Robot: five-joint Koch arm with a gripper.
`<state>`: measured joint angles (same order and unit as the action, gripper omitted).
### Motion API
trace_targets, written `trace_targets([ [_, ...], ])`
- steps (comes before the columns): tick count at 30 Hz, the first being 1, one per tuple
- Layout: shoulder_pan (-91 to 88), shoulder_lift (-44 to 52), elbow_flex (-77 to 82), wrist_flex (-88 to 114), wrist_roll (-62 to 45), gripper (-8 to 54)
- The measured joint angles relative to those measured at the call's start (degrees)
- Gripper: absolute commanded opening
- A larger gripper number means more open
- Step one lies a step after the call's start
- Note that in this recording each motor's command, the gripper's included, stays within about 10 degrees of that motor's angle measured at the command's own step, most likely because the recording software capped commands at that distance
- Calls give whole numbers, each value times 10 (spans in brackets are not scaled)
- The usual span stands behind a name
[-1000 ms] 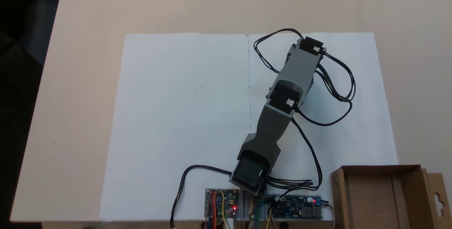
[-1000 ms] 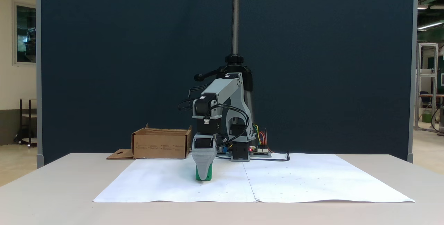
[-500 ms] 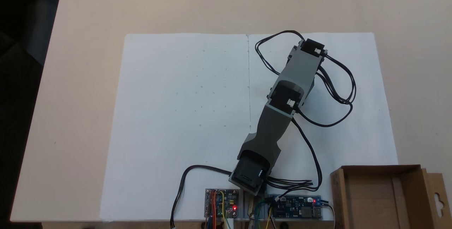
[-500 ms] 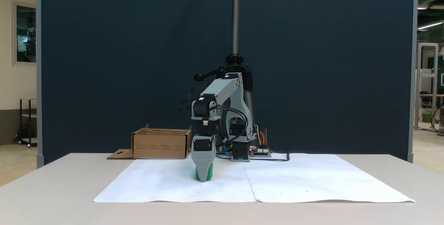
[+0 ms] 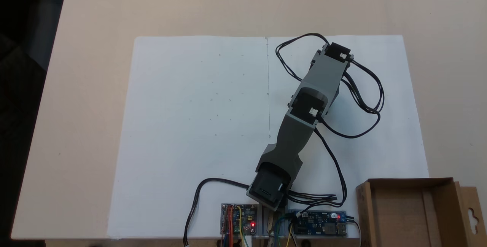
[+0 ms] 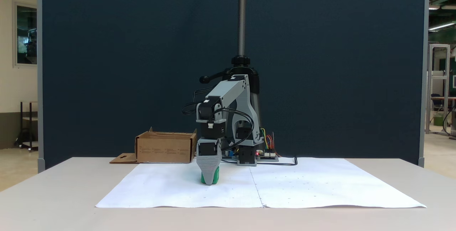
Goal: Grasp a green dice and put it in the bin.
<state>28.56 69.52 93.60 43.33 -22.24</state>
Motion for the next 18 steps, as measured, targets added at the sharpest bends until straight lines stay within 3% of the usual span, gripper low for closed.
trace_targets([
  [18,142,265,3,-98,27,121],
])
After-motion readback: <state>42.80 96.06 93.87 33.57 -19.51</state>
